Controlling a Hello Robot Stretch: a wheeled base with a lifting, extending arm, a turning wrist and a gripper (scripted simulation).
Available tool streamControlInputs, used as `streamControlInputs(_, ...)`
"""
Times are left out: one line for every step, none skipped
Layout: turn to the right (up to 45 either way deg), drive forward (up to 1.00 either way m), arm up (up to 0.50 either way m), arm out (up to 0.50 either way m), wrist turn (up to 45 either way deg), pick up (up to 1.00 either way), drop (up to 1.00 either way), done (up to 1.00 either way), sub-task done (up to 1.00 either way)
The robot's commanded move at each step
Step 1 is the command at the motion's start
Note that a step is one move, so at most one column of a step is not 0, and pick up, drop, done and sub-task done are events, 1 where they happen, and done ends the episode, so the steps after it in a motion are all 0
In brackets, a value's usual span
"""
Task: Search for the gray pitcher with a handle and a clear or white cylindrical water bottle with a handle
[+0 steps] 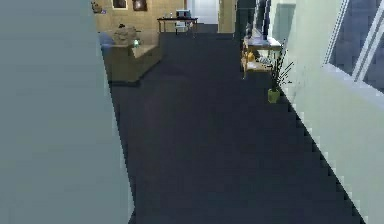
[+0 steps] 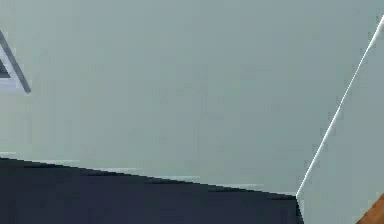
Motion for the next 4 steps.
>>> streamControlInputs(0.0,1.00,0.00,0.00,0.0,0.00,0.00,0.00,0.00)
streamControlInputs(0.0,0.25,0.00,0.00,0.0,0.00,0.00,0.00,0.00)
streamControlInputs(3.0,0.00,0.00,0.00,0.0,0.00,0.00,0.00,0.00)
streamControlInputs(0.0,1.00,0.00,0.00,0.0,0.00,0.00,0.00,0.00)
